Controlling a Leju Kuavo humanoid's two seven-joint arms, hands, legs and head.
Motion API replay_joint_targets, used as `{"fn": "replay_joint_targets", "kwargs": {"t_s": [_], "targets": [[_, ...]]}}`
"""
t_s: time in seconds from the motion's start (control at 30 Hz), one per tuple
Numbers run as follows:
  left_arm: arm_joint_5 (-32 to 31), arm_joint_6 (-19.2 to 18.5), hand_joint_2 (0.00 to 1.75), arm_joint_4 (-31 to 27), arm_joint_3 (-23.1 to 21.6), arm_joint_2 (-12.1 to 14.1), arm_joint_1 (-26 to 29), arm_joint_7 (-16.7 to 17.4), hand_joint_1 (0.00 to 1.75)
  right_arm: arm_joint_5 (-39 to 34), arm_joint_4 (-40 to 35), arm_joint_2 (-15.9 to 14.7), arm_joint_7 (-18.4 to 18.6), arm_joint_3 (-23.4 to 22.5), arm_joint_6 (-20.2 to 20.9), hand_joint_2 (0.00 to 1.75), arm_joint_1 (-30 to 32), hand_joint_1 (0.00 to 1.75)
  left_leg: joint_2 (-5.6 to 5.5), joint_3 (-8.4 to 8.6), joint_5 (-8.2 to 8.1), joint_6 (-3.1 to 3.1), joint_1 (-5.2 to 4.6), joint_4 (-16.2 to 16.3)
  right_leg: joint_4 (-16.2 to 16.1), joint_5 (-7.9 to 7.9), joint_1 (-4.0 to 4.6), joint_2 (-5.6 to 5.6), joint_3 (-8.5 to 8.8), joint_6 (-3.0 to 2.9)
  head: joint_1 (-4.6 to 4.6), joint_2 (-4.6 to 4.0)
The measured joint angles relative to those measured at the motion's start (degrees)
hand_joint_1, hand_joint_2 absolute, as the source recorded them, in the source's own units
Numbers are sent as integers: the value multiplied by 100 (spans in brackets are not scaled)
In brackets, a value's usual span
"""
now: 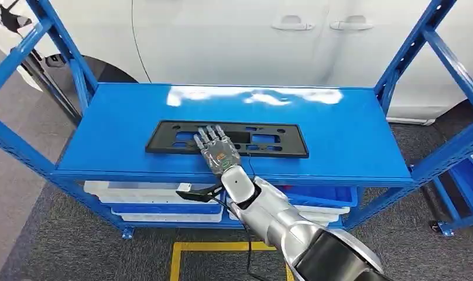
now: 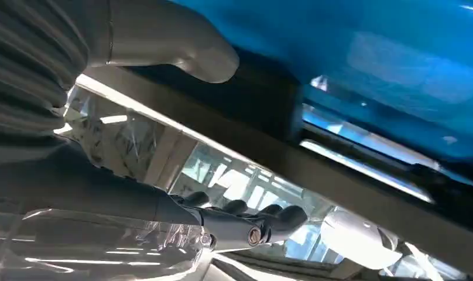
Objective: Take the parts from the cabinet and place them on the table.
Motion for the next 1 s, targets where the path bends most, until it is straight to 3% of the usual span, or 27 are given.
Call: {"fn": "replay_joint_targets", "kwargs": {"t_s": [0.07, 0.17, 0.2, 0.23, 0.27, 0.33, 0.37, 0.4, 0.5, 0.57, 0.63, 0.7, 0.73, 0.77, 0.8, 0.83, 0.87, 0.9, 0.93, 0.97, 1.0], "targets": [[2, -2, 0, 0, 2, -2, -12, -2, 0, 0, 2, -29, 18, 0, -7, 175, -20, 0, 7, 26, 18, 71, 36, -43, 203, -170, -24, -11, -68, 78, 2, 0], [9, 4, 0, 0, 4, 4, -9, -2, 0, -2, 15, -72, 35, 0, 7, 175, -15, 0, 17, 24, 4, 113, 25, -42, 1507, -774, -67, -21, -714, 143, 2, 2], [9, 7, 0, 0, 7, 4, -4, -2, 0, -2, 26, -92, 39, 0, 11, 175, -1, 0, 17, 24, 3, 113, 24, -42, 1820, -828, -79, -22, -885, 153, 2, 2], [9, 7, 0, 0, 7, 4, -1, -2, 0, -2, 39, -107, 39, 0, 15, 175, 7, 0, 14, 27, 2, 112, 25, -41, 1825, -737, -83, -23, -918, 156, 2, 2], [9, 7, 0, 0, 7, 4, -1, -2, 0, -4, 44, -118, 41, 0, 15, 175, 7, 0, 7, 32, -2, 106, 28, -40, 1563, -525, -88, -24, -814, 151, 2, 2], [9, 7, 0, 0, 7, 2, -3, -2, 0, -4, 46, -120, 72, 0, 18, 175, -11, 0, 0, 65, -17, 82, 28, -40, 548, -2, -86, -26, -335, 101, 2, 2], [9, 7, 0, 0, 7, 2, -3, -2, 0, -2, 44, -120, 96, 0, 50, 175, -24, 0, 1, 75, -27, 63, 29, -41, 120, 117, -77, -27, -131, 60, 2, 2], [9, 7, 0, 0, 7, 2, -8, -2, 0, -4, 44, -123, 107, 0, 90, 175, -38, 0, 0, 62, -43, 22, -11, -18, 16, 67, -40, -30, -93, 46, 2, 0], [7, 9, 0, 0, 9, 2, -1, -2, 0, -11, 52, -142, 164, 0, 153, 175, -36, 0, 3, 84, -24, -83, 12, -73, 32, 68, -1, -16, -115, -34, 0, 2], [2, 7, 0, 0, 9, 13, -5, -4, 0, -18, 50, -149, 203, -4, 192, 175, -42, 0, 14, 75, -112, -131, 23, 4, -99, 131, -61, -26, -32, -117, 2, 2], [0, 2, 0, 0, 7, 7, -4, -9, 0, -18, 50, -149, 208, -11, 195, 175, -55, 0, 13, -61, -318, -143, 19, 311, -108, 130, -63, -33, -21, -158, 0, 2], [-4, -2, 0, 0, 7, 13, -2, -9, 0, -18, 52, -151, 208, -11, 206, 175, -46, 0, 13, -469, -731, -174, 24, 1188, -106, 117, -40, -33, -17, -181, 0, 2], [-4, -2, 0, 0, 7, 15, 4, -9, 0, -18, 61, -162, 208, -11, 212, 175, -36, 0, 13, -659, -847, -191, 24, 1574, -102, 112, -27, -33, -18, -188, 0, 2], [-4, -2, 0, 0, 9, 22, 11, -9, 0, -18, 66, -173, 208, -11, 212, 175, -26, 0, 14, -724, -811, -198, 24, 1692, -99, 107, -21, -31, -14, -191, 0, 2], [-4, -2, 0, 0, 9, 28, 15, -9, 0, -20, 68, -177, 208, -11, 216, 175, -24, 0, 14, -659, -657, -196, 24, 1537, -92, 98, -19, -23, -8, -189, 0, 2], [-6, -2, 0, 0, 7, 31, 12, -9, 0, -22, 70, -179, 210, -15, 232, 175, -25, 0, 14, -475, -411, -188, 24, 1149, -82, 80, -21, -16, 3, -180, 0, 0], [-9, -4, 0, 0, 7, 33, 5, -9, 0, -24, 68, -177, 208, -20, 267, 175, -27, 17, 15, -223, -142, -174, 24, 639, -65, 55, -23, -9, 24, -163, 0, 2], [-11, -7, 0, 0, 7, 33, -3, -9, 0, -26, 70, -177, 203, -28, 335, 175, -31, 136, 20, -7, 44, -152, 24, 198, -44, 22, -20, -9, 38, -141, 0, 2], [-18, -9, 0, 0, 7, 33, -17, -9, 0, -28, 74, -177, 186, -50, 393, 175, -37, 175, 16, 100, -52, -120, -18, 40, -2, -8, 33, -7, 20, -100, 0, 2], [-17, -9, 0, 0, 7, 33, -30, -9, 0, -31, 76, -177, 148, -70, 433, 175, -40, 175, 6, 107, -81, -66, -10, -11, 13, -5, 28, -9, -8, -82, 2, 2], [-17, -9, 0, 0, 7, 33, -31, -11, 0, -31, 81, -175, 107, -83, 461, 175, -35, 175, 2, 84, -80, -55, -15, -9, 6, 3, 26, -9, -13, -61, 2, 2]]}}
